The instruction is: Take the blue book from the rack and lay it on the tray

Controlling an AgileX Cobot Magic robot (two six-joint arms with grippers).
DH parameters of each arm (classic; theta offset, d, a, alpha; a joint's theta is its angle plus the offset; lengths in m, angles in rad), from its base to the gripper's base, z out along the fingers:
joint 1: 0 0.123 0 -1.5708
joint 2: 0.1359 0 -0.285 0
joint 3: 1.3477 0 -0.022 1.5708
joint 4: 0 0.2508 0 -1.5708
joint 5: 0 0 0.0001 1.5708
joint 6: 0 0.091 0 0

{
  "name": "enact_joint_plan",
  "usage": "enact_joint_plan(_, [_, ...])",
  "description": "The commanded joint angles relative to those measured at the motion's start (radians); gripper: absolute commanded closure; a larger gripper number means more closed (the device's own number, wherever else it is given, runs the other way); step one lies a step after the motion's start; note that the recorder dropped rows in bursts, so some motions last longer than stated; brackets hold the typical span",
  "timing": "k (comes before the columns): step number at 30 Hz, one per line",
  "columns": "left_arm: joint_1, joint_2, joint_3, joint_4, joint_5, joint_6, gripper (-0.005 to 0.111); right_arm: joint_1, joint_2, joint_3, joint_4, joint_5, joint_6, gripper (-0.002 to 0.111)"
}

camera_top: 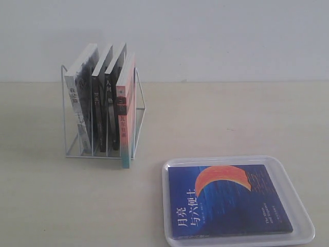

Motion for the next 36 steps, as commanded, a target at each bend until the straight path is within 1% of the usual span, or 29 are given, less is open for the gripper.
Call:
enact_joint_plan(1, [0.005, -0.003, 0.006, 0.009, 0.021, -0.008, 0.101, 0.000, -0.005, 0.000, -0.002, -0.008, -0.009, 0.108])
enact_joint_plan(3, [0.005, -0.003, 0.006, 0.009, 0.070, 0.032, 0.101, 0.000, -0.005, 0.000, -0.002, -0.008, -0.009, 0.108])
enact_joint_plan(7, [0.007, -0.003, 0.006, 0.009, 0.219, 0.108, 0.101, 0.000, -0.005, 0.000, -0.002, -0.008, -0.009, 0.108])
enact_joint_plan(36, [0.009, -0.003, 0.006, 0.009, 0.218, 0.103, 0.101, 0.000, -0.005, 0.000, -0.002, -0.008, -0.009, 0.108])
